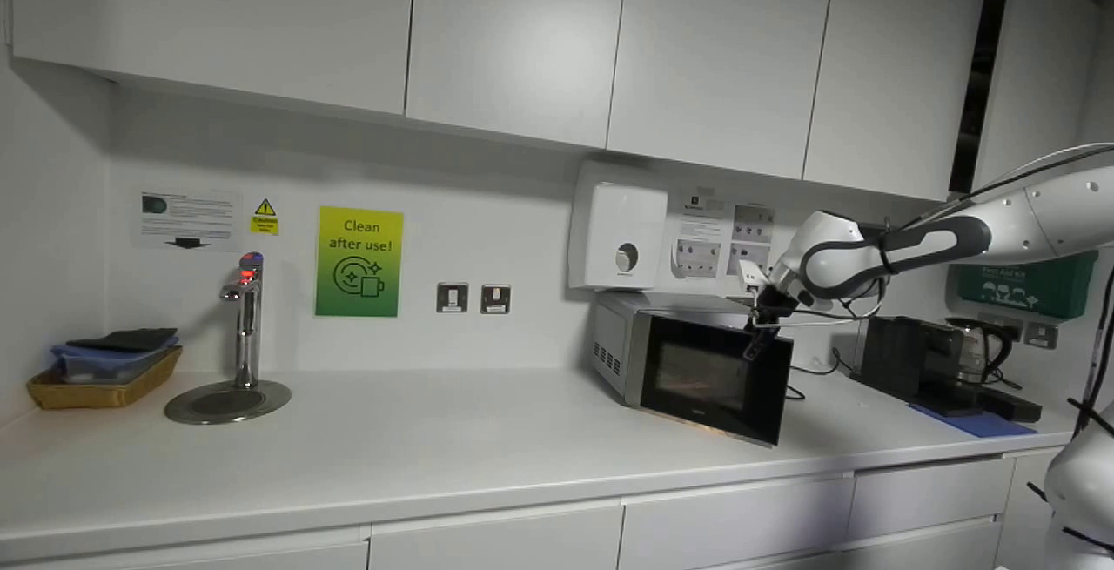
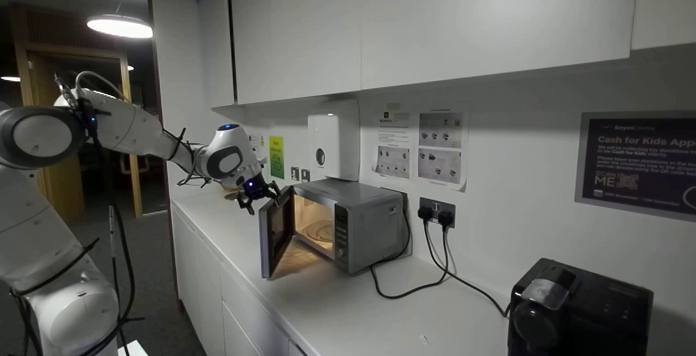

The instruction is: Open the microwave door

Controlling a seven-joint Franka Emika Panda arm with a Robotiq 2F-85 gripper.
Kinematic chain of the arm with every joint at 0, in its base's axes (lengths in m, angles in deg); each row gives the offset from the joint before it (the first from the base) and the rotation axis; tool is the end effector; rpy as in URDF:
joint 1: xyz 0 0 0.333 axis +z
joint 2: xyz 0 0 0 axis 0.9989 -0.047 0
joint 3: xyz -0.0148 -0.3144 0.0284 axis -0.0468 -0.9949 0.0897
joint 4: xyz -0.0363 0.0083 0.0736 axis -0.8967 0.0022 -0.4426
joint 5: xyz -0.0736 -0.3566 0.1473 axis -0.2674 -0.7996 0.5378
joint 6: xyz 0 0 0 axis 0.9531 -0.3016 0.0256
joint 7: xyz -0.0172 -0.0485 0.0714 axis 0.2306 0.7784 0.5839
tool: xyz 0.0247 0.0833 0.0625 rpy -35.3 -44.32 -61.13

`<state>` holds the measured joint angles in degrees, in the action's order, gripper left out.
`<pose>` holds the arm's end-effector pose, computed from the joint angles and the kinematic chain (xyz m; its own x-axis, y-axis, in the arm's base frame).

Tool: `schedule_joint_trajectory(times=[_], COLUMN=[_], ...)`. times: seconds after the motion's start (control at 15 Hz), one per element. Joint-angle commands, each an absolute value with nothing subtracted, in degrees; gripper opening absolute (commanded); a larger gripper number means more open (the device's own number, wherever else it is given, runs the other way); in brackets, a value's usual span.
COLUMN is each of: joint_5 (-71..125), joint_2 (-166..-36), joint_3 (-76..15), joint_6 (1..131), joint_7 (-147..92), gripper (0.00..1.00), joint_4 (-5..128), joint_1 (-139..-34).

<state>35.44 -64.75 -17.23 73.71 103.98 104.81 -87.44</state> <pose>0.4708 0.0794 0.5058 -0.5757 -0.7441 -0.3389 -0.6940 0.6638 -0.2787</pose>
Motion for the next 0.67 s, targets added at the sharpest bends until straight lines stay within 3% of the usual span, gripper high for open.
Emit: schedule_joint_trajectory(times=[0.0, 0.6], joint_5=[34.57, 36.62], joint_2=[-64.66, -65.51], joint_3=[-15.33, -15.67], joint_6=[70.59, 62.98], joint_7=[111.88, 117.74], gripper=[1.00, 1.00], joint_4=[102.37, 99.64], joint_1=[-88.86, -86.79])
